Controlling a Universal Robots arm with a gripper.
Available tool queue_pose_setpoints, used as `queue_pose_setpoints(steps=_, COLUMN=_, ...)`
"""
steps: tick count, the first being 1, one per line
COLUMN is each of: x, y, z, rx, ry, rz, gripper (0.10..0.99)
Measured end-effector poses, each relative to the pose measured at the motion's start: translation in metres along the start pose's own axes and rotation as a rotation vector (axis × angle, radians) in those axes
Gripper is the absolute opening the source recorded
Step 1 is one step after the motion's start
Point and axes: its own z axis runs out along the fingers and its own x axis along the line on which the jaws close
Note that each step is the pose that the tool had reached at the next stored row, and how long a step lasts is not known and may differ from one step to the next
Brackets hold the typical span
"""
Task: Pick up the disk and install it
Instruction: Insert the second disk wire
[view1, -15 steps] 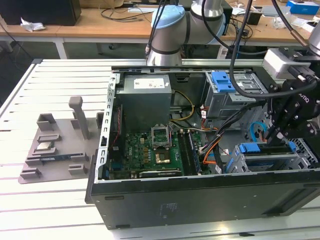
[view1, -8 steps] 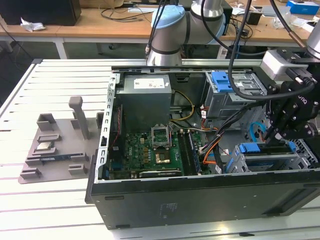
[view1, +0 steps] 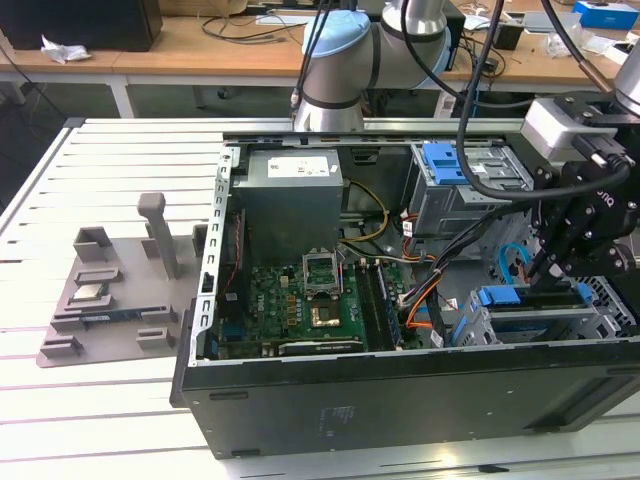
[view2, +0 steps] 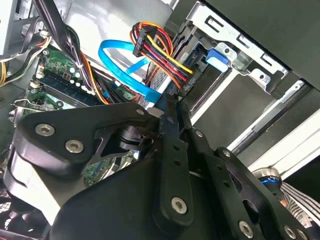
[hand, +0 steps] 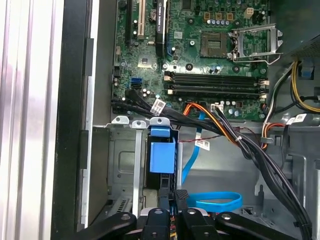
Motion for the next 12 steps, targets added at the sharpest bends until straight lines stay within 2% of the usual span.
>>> queue_pose_setpoints(steps=12, x=0.0015, y=-0.0022, z=0.0029, rx=-0.002, ry=-0.0002, rz=-0.005, gripper=0.161)
